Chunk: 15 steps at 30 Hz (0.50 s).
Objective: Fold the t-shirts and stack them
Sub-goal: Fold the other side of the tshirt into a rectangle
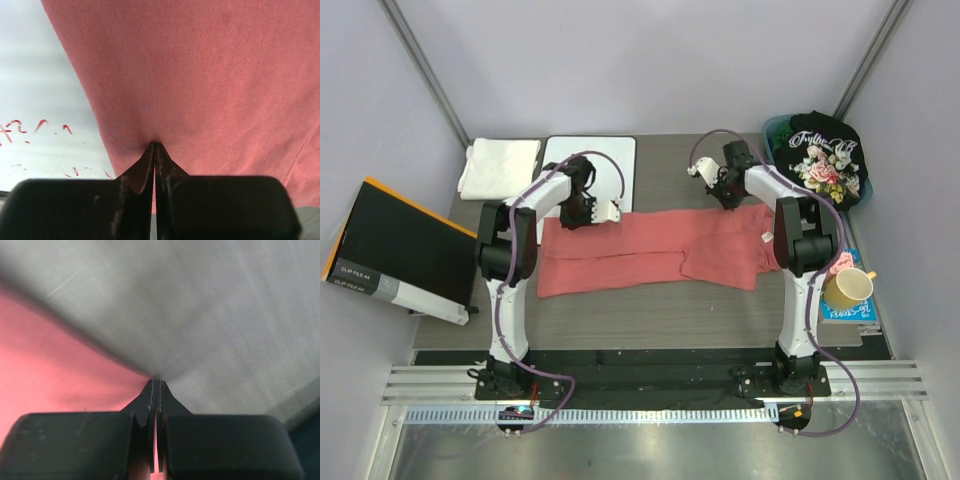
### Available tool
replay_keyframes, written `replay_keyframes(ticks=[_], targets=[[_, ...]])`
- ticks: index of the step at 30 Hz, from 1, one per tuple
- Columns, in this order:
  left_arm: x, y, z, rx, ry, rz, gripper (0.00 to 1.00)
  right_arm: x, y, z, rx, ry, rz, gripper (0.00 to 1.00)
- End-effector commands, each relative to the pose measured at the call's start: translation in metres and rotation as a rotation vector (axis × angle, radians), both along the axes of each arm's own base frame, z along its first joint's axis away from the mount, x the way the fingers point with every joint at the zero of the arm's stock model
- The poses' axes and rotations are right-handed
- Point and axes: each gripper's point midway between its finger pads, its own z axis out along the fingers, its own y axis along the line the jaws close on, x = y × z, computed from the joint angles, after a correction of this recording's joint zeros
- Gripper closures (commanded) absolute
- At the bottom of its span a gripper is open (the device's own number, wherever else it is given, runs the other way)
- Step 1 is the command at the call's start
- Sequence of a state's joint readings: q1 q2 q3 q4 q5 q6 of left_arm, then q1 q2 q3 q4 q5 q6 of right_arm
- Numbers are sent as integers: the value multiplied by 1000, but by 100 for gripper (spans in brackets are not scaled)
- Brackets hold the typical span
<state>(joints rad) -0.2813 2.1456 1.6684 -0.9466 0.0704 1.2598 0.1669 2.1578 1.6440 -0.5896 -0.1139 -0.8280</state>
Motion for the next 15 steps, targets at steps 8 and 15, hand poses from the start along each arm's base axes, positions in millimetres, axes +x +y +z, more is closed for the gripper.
replay_keyframes(ticks=[8,15], targets=[[-2,4,-31,54,21,-79,100,99,16,-15,-21,-207,-57,99],[-4,-3,-19,16,26,-52,100,114,15,86,46,-388,-154,99]])
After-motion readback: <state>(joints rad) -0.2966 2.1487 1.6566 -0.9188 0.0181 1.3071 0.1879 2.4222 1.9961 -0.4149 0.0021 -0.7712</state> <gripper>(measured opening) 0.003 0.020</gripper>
